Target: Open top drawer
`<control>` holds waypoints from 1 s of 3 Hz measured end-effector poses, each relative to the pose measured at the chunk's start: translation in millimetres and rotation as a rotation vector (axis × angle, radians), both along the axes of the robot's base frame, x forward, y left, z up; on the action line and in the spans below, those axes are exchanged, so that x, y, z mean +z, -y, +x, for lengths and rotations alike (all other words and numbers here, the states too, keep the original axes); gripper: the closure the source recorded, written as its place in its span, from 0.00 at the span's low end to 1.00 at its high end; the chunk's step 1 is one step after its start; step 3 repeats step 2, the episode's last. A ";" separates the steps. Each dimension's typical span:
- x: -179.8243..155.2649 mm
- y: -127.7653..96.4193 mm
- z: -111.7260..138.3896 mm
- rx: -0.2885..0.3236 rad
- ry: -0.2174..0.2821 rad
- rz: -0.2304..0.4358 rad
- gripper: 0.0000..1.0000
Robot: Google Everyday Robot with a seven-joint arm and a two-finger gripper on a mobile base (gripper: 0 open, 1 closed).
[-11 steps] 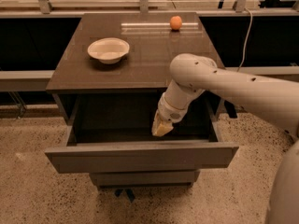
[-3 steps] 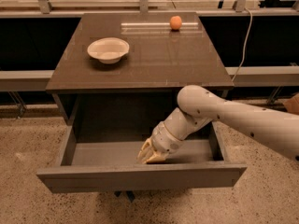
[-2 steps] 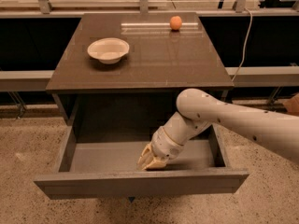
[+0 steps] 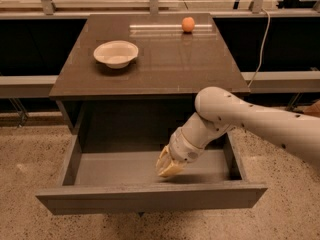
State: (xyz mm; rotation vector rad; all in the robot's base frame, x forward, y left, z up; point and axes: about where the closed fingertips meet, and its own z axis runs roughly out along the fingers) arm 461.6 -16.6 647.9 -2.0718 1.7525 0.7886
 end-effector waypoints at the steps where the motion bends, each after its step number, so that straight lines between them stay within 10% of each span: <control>1: -0.4 20.3 27.1 -0.058 0.068 0.016 1.00; 3: 0.7 32.6 47.2 -0.106 0.089 -0.028 1.00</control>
Offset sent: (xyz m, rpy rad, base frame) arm 0.0763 -0.0408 0.0043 -0.1350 -0.0281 -0.2685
